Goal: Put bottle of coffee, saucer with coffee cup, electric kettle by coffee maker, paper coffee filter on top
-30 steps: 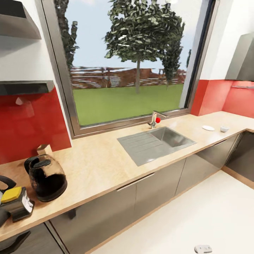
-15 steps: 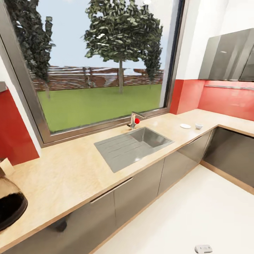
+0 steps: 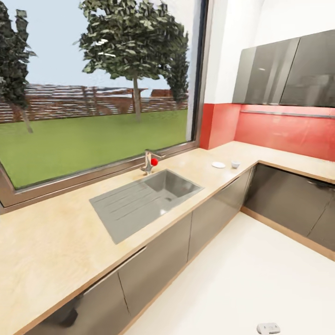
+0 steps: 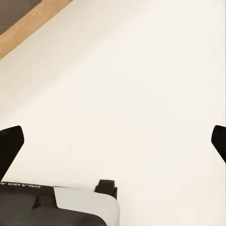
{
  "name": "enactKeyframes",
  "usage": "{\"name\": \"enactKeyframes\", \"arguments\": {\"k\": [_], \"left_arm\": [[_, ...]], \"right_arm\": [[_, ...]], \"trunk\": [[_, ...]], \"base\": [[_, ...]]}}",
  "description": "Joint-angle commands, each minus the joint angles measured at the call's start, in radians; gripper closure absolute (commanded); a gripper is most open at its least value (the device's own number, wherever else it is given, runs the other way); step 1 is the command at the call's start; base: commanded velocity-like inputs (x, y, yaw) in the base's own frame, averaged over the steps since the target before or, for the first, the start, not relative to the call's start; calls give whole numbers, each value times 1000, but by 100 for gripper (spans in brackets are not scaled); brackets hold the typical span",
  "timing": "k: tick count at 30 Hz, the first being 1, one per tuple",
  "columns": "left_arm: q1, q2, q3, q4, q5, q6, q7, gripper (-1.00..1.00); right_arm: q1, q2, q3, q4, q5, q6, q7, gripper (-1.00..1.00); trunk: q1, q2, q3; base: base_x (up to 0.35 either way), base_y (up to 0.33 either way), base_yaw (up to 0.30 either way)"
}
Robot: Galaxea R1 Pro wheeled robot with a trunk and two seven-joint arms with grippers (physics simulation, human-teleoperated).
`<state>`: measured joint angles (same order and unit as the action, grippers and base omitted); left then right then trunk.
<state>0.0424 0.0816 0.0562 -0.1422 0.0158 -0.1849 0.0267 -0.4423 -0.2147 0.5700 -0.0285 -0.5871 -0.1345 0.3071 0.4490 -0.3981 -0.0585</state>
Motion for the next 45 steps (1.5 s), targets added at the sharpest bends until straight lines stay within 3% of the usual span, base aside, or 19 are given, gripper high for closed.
{"name": "enactKeyframes", "arguments": {"k": [1, 10, 16, 45], "left_arm": [[1, 0, 5, -2, 1, -1, -1, -100], [1, -2, 4, -2, 1, -2, -1, -100], [1, -21, 3, -2, 0, -1, -1, -100], [1, -20, 2, -1, 0, -1, -1, -100]], "right_arm": [[-1, 0, 8, 1, -10, -3, 4, -100], [-1, 0, 8, 1, -10, -3, 4, -100], [-1, 0, 8, 1, -10, -3, 4, -100], [-1, 1, 8, 1, -11, -2, 4, -100]], "trunk": [[1, -2, -2], [1, -2, -6], [1, -2, -8], [1, -2, -18]], "base": [[239, -169, -281], [239, -169, -281], [239, -170, -281], [247, -189, -281]]}}
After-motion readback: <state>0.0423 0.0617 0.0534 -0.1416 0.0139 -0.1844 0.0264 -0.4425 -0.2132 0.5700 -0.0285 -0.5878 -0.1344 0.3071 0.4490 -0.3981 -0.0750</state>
